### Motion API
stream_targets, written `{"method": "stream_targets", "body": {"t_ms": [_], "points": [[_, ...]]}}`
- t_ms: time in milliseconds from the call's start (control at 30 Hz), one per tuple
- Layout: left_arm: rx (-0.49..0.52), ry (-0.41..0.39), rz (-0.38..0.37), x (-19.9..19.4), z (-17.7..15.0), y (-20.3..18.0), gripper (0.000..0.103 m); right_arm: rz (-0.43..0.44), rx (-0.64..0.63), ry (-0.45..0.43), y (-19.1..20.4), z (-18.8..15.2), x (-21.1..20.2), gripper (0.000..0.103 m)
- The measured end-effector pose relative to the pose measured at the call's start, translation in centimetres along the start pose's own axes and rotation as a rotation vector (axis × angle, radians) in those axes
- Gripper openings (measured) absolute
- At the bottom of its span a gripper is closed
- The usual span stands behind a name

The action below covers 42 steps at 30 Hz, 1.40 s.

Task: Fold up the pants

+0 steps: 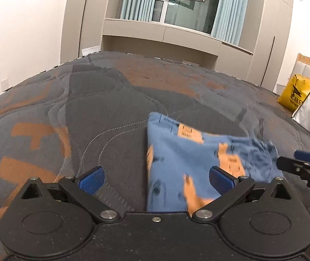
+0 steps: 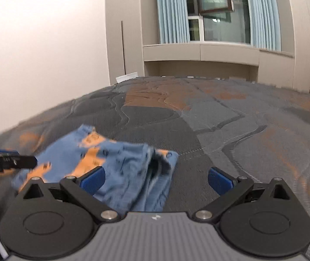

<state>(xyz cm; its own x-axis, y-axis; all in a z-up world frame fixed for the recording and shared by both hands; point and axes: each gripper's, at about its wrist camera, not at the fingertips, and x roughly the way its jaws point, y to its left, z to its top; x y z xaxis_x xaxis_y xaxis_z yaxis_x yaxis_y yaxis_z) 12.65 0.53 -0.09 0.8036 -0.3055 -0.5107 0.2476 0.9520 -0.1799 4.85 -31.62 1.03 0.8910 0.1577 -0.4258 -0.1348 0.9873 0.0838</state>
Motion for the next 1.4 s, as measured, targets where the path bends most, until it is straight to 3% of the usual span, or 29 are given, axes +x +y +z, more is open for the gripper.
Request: {"method": "stream_targets", "body": {"t_ms": [233, 333, 1067, 1167, 1267, 1333, 1400], "points": [[-0.046, 0.074, -0.045, 4.1, -0.1, -0.8, 0.102, 0.236, 0.34, 0.115, -5.0, 0.6, 5.4, 0.102], [-0.031, 0.044, -0.033, 4.5, -1.1, -1.0, 0.102, 0.284, 0.384, 0.086, -6.1, -0.3, 5.8, 0.103], [-0.049, 0.035, -0.051, 4.4, -1.4, -0.5, 0.102, 0.315, 0.42, 0.034, -6.9, -1.2, 5.1, 0.099], [-0.077, 0.018, -0.07, 4.1, -1.5, 0.0, 0.102, 0.308, 0.437, 0.023, -7.1, -1.3, 5.1, 0.091], [-0.137, -0.026, -0.104, 3.5, -1.8, 0.9, 0.1, 0.327, 0.466, 0.018, -7.5, -1.5, 5.2, 0.07], [-0.169, -0.044, -0.124, 3.0, -1.9, 1.4, 0.091, 0.326, 0.483, 0.03, -7.7, -1.6, 5.4, 0.054], [-0.182, -0.038, -0.147, 2.6, -1.8, 1.8, 0.083, 0.324, 0.505, 0.036, -8.0, -1.7, 5.6, 0.048]]}}
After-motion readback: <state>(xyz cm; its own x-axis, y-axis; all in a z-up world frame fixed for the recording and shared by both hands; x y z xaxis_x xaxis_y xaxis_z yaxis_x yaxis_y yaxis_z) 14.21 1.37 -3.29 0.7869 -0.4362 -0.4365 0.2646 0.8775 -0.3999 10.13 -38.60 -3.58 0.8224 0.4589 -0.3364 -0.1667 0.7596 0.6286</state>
